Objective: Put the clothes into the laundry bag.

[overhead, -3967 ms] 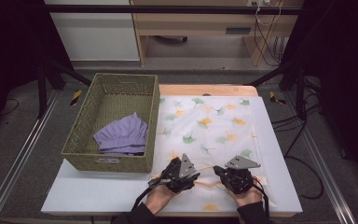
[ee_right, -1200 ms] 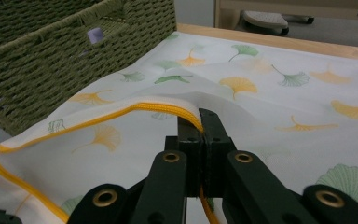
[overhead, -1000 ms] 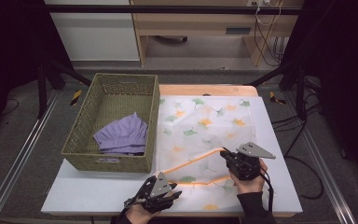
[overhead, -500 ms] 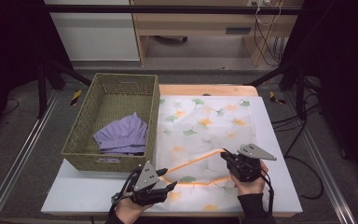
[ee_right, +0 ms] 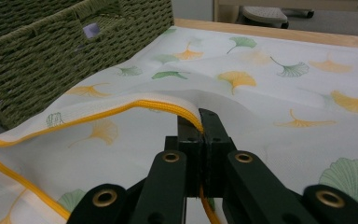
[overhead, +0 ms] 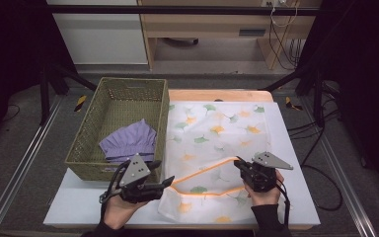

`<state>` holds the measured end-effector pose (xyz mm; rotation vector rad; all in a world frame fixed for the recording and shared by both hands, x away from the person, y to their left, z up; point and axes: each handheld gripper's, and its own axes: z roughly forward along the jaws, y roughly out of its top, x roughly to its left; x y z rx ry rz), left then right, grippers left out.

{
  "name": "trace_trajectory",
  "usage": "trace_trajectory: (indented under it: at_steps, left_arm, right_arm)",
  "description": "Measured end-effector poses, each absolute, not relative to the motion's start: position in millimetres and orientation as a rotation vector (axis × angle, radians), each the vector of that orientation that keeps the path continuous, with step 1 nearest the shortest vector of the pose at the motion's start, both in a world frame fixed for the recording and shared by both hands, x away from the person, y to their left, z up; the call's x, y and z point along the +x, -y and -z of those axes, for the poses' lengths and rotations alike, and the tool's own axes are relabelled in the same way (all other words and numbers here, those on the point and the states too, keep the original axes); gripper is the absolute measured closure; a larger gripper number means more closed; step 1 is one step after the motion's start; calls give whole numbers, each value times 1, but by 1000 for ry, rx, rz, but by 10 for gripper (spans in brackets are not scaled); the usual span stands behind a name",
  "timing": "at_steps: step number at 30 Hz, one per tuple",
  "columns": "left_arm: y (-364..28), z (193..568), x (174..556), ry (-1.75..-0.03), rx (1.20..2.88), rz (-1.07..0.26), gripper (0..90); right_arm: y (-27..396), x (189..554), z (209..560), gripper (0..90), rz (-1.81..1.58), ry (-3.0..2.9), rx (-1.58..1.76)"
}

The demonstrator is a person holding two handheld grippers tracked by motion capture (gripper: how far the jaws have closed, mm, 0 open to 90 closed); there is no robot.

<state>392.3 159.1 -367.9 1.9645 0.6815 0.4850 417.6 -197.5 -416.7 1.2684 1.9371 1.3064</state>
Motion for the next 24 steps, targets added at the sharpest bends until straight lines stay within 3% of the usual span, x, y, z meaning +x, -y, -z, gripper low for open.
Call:
trace_trajectory:
  at_steps: [12, 24]
  left_arm:
    - [-199, 341, 426, -793, 1919, -579, 329]
    - [-211, 325, 478, -833, 1945, -708, 270]
  right_arm:
    - [195, 417, 417, 884, -1300, -1939, 1269]
    - [195, 418, 416, 884, -1295, -1943, 1265]
